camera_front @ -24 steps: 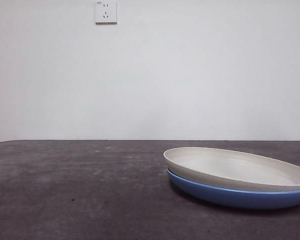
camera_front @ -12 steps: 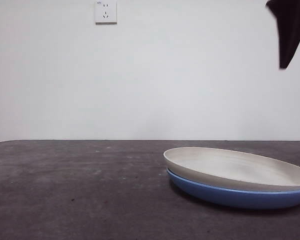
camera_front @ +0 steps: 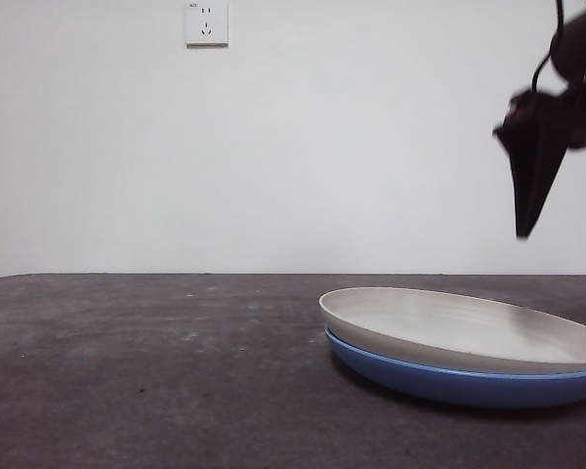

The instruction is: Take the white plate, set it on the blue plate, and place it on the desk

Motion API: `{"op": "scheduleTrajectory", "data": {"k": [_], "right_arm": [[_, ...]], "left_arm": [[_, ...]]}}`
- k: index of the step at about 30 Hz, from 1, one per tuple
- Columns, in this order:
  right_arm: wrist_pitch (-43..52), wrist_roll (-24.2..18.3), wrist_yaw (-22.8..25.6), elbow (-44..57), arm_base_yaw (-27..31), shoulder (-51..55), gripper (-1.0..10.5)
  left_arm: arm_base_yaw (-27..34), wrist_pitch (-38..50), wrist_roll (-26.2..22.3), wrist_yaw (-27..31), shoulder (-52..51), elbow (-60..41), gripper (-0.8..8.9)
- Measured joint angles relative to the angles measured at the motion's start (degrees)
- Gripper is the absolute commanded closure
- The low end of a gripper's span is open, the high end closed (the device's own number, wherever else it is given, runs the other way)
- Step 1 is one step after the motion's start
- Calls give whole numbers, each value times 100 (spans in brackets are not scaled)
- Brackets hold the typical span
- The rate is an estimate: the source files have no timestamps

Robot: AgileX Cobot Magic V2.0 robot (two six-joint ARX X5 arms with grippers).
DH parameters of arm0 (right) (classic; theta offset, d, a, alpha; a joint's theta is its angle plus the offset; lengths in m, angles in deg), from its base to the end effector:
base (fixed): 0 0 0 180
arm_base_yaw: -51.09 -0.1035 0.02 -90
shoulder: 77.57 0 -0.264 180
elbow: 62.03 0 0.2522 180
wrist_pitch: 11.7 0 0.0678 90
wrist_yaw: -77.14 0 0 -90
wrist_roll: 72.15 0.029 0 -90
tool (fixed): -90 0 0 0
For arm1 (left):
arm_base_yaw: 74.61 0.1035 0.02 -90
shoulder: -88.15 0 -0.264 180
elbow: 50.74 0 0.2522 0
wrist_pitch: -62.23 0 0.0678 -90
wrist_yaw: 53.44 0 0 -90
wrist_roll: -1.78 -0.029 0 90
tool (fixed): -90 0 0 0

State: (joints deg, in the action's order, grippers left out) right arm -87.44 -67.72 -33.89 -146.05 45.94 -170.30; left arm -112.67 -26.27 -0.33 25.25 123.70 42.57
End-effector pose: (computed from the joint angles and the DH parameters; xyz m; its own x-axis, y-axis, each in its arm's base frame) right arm 0.2889 0.0365 0.2346 0.0577 0.3655 -0.9290 -0.0414 0.9306 0.3636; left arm 0.0142 -0.0183 0.4211 0.5427 -0.6740 -0.5012 0.7516 0.6561 -0.0685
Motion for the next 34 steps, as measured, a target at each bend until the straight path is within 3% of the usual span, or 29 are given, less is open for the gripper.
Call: {"op": "scheduleTrajectory", "data": {"k": [6, 10, 21, 26, 34], "right_arm": [[109, -105, -17, 0, 11, -695, 372], [254, -160, -328, 0, 13, -1058, 376], [452, -262, -487, 0, 28, -1156, 572], [566, -271, -487, 0, 33, -1217, 604], [570, -275, -417, 0, 33, -1329, 852]], "left_arm": [[0, 0, -17, 0, 0, 0, 125], [0, 31, -17, 0, 0, 0, 125], [0, 39, -17, 0, -2, 0, 125], [0, 39, -17, 2, -2, 0, 125], [0, 39, -17, 2, -2, 0, 125]]}}
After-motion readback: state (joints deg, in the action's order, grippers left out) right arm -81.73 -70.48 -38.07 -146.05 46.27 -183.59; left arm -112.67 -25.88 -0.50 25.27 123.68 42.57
